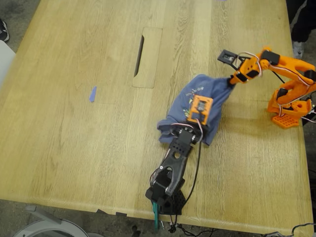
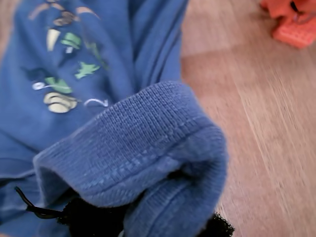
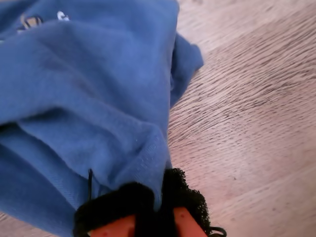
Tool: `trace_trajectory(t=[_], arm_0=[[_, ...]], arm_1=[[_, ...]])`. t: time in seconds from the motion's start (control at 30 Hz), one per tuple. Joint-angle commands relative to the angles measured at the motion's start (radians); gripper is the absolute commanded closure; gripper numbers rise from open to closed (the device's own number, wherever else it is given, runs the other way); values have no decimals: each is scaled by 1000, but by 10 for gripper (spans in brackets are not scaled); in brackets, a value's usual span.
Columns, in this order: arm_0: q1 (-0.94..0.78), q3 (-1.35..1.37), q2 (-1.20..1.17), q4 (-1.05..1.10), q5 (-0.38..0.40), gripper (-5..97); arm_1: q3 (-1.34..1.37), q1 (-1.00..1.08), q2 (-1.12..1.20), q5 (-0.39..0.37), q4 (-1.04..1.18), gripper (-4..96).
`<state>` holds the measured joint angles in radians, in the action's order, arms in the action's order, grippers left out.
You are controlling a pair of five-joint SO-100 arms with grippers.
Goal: Fold a T-shirt
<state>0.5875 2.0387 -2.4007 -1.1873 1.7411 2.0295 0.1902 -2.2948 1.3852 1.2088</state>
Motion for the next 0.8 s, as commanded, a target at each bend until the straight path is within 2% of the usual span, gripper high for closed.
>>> trace_trajectory(t=[0.0,0.27,0.5,0.63,0.77], arm_0=[[94,52,-32,115,14,920],[225,262,31,348,14,920],[339,387,46,410,0,919],[325,453,48,426,-35,913],[318,448,48,399,-64,666]], arm_1=[[137,-8,-120,-2,-75,913],[492,-2,-331,5,-221,913],[726,12,-532,8,-229,912],[778,26,-577,11,-232,903],[813,40,-650,11,-170,823]])
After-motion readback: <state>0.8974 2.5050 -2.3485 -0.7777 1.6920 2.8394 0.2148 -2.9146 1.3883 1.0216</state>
